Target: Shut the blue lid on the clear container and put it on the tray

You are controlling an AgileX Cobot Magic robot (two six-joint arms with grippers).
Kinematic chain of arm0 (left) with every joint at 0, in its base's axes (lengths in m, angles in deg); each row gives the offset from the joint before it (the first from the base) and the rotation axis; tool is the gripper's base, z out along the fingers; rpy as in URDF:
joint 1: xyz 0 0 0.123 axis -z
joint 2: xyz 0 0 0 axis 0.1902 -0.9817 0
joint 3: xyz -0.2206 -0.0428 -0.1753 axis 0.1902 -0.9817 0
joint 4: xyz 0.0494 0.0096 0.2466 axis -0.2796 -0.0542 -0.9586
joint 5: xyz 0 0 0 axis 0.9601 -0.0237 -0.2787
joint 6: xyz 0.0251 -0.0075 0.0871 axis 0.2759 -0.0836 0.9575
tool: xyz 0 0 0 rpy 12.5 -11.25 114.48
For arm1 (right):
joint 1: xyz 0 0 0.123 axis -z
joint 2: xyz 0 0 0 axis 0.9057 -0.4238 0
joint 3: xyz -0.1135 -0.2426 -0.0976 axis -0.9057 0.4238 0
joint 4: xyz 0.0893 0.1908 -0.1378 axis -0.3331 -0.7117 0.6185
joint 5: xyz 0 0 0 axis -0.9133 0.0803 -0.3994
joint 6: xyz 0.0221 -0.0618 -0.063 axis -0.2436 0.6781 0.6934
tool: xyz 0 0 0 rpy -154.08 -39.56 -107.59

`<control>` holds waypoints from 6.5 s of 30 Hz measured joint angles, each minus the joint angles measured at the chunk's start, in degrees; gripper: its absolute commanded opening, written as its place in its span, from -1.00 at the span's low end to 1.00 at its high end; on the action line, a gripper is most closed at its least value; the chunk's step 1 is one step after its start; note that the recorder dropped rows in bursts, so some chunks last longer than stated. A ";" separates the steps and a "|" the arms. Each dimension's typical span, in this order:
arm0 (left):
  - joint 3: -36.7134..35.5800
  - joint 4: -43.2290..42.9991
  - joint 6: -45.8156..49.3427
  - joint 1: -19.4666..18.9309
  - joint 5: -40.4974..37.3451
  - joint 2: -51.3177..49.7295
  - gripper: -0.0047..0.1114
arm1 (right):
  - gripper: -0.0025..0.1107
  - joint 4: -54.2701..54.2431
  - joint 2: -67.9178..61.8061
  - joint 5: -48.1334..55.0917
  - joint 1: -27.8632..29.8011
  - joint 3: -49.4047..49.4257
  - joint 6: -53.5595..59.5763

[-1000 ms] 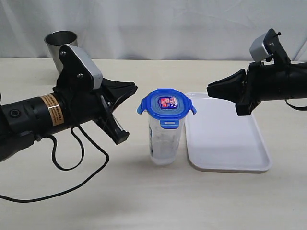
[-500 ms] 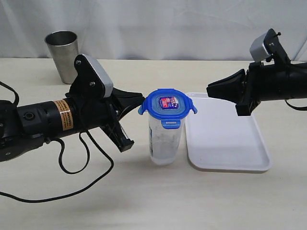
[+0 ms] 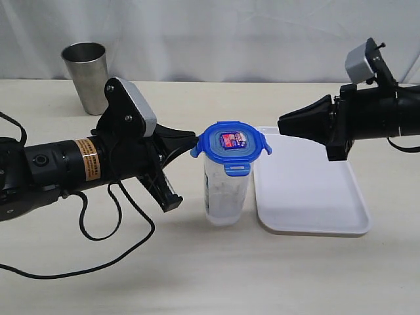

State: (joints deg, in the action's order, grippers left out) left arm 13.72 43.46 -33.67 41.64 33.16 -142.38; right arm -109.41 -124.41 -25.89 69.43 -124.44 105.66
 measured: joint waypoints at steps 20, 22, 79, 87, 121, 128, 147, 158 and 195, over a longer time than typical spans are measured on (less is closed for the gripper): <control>0.00 0.00 -0.03 0.00 -0.12 0.00 -0.92 | -0.88 0.00 -1.49 0.00 -3.99 0.00 0.43; 0.00 0.14 -0.03 0.00 -0.23 0.00 -0.92 | -0.88 -0.09 -1.57 -0.90 -4.69 0.00 0.43; 0.00 -1.26 -2.84 0.00 -3.26 1.76 -0.92 | -0.88 -1.73 -1.57 -5.81 -5.27 0.00 5.49; 0.00 -1.26 -2.84 0.00 -3.50 1.76 -0.92 | -0.88 -1.97 -1.57 -3.79 -5.27 0.00 4.63; 0.00 -1.15 -2.84 0.00 -1.48 1.76 -0.92 | -0.88 -4.37 1.64 -14.38 -16.80 0.09 -1.17; 0.00 -1.15 -2.84 0.00 -1.48 1.76 -0.92 | -0.88 -4.19 1.31 -14.50 -16.80 0.09 -1.17; -2.11 -1.31 0.05 -5.27 -0.03 2.35 -0.92 | -0.88 -3.97 1.31 -14.39 -16.80 0.09 -1.17; -6.82 -31.44 -13.40 -23.18 24.28 0.44 -0.92 | -0.88 -3.97 1.31 -14.39 -16.80 0.09 -1.17; 14.52 -27.01 -9.11 -9.81 21.91 -29.73 0.63 | -0.88 -3.76 1.31 -14.39 -16.80 0.09 -1.39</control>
State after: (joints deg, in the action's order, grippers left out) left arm 28.24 16.45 -42.78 31.83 55.07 -172.11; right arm -113.17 -123.10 -40.29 52.64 -124.35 104.27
